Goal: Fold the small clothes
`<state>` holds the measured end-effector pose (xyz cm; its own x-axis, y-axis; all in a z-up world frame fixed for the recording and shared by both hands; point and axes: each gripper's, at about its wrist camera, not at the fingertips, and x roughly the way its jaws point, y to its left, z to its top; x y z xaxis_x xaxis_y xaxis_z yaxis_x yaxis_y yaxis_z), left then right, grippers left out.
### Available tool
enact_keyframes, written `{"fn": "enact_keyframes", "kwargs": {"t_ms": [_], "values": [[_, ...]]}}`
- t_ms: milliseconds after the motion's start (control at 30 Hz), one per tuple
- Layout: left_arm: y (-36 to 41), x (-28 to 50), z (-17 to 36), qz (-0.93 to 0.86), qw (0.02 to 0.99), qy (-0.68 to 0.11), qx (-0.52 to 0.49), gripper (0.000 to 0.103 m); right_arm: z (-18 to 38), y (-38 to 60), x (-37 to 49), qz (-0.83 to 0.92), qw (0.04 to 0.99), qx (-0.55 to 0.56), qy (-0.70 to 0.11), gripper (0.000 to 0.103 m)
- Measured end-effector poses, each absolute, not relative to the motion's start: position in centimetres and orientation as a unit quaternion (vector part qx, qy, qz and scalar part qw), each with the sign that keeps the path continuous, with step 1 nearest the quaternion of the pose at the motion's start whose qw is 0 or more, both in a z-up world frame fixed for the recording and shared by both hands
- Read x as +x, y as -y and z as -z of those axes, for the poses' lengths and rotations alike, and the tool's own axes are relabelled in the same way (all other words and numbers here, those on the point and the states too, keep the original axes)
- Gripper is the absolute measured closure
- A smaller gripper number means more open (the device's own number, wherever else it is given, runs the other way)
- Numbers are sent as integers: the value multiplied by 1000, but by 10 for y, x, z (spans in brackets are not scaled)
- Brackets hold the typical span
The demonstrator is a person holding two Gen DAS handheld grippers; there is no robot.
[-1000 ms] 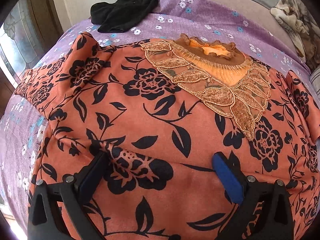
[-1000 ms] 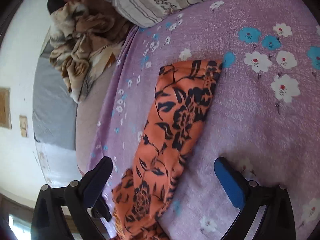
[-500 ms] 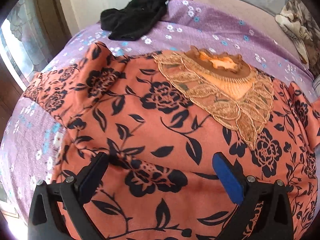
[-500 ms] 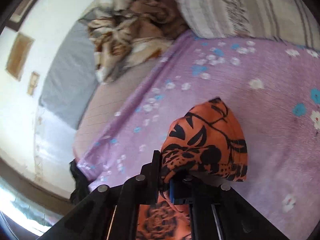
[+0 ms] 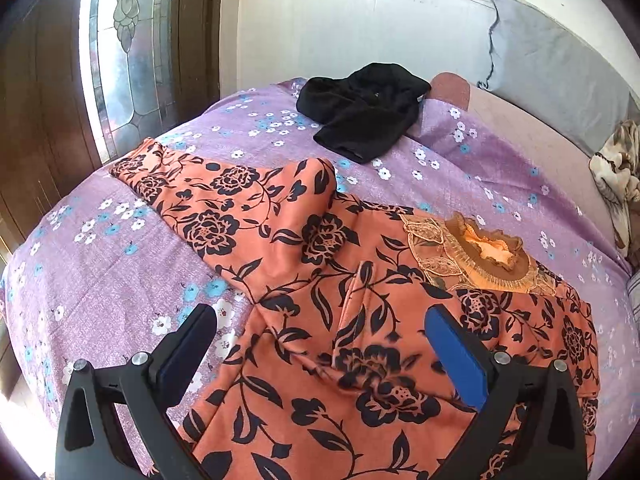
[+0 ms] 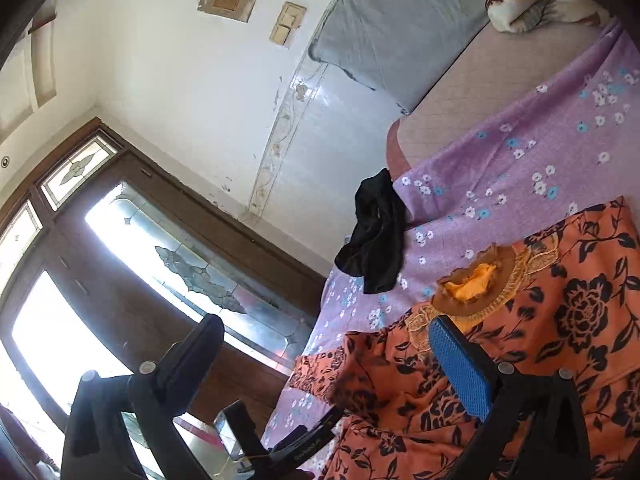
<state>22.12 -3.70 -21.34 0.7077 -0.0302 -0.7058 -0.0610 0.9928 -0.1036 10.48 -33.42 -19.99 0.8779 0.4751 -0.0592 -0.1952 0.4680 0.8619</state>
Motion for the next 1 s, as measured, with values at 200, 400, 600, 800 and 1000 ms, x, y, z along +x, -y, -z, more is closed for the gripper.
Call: {"fn": "enact_keyframes", "kwargs": {"t_ms": [200, 400, 600, 800, 1000], "values": [[24, 234, 221, -2, 913, -402, -71, 7, 237, 351, 78, -93, 845, 471, -236, 6], [-19, 252, 233, -48, 890, -437, -121, 48, 285, 354, 65, -64, 815, 481, -318, 10], [-96, 260, 240, -151, 865, -420, -229, 23, 291, 323, 88, -93, 827, 414, -368, 10], [-163, 282, 259, -193, 833, -411, -316, 23, 305, 292, 102, -125, 813, 393, -411, 10], [-201, 313, 271, -194, 826, -382, -366, 19, 308, 283, 108, -126, 816, 379, -419, 10]]}}
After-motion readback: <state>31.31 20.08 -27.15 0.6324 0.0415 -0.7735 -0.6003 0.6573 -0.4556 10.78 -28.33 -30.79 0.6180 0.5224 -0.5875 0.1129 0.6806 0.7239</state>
